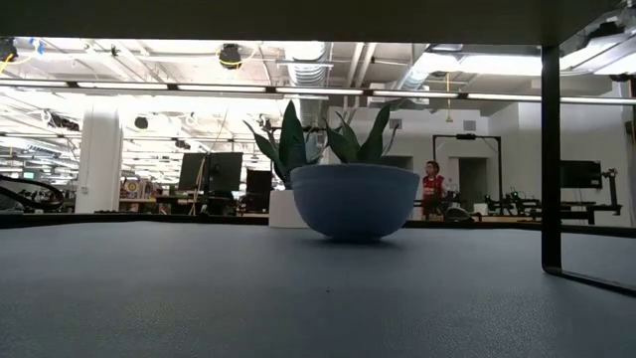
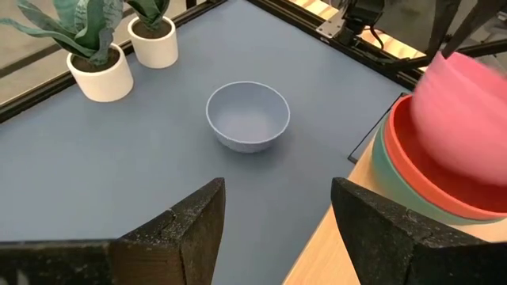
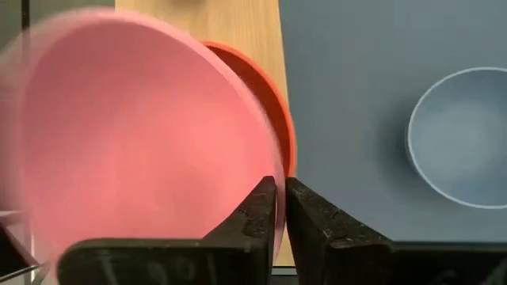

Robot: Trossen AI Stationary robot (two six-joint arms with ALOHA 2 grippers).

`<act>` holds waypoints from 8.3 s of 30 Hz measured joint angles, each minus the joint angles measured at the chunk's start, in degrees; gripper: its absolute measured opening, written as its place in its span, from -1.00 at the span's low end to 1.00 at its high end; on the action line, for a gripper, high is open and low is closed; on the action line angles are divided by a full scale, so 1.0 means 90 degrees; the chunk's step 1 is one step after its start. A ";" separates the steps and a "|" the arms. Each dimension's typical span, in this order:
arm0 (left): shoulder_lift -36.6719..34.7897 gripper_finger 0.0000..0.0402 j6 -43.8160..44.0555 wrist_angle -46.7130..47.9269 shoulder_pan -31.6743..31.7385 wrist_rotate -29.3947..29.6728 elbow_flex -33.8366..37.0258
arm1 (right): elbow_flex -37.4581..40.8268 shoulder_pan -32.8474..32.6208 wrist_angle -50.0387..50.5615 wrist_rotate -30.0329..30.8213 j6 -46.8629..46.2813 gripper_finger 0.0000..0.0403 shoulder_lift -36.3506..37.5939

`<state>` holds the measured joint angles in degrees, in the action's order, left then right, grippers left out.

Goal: Place and stack bowls onto a shelf
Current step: Stack the pink bowl on top of the orange bowl on the shelf, then stack the blue bowl on top of the pink bowl on the shelf

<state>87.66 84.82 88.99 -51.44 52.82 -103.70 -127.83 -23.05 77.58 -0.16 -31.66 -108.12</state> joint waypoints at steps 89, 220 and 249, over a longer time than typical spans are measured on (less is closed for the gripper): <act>0.0015 0.07 0.0413 0.0001 0.0014 0.0046 0.0000 | 0.1420 0.2276 -0.0819 0.0462 0.1634 -0.30 0.0848; 0.0010 0.07 -0.0973 -0.0061 0.0748 -0.0993 -0.0002 | 0.2200 -0.0273 -0.2415 0.0545 -0.0652 -0.88 0.1671; 0.0010 0.07 -0.0952 -0.0170 0.0748 -0.0935 -0.0002 | 0.2200 0.0165 -0.1211 -0.0144 -0.0978 -0.80 0.1120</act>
<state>87.74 76.25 87.46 -44.71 44.40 -103.72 -108.03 -21.56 66.69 -1.46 -40.46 -98.03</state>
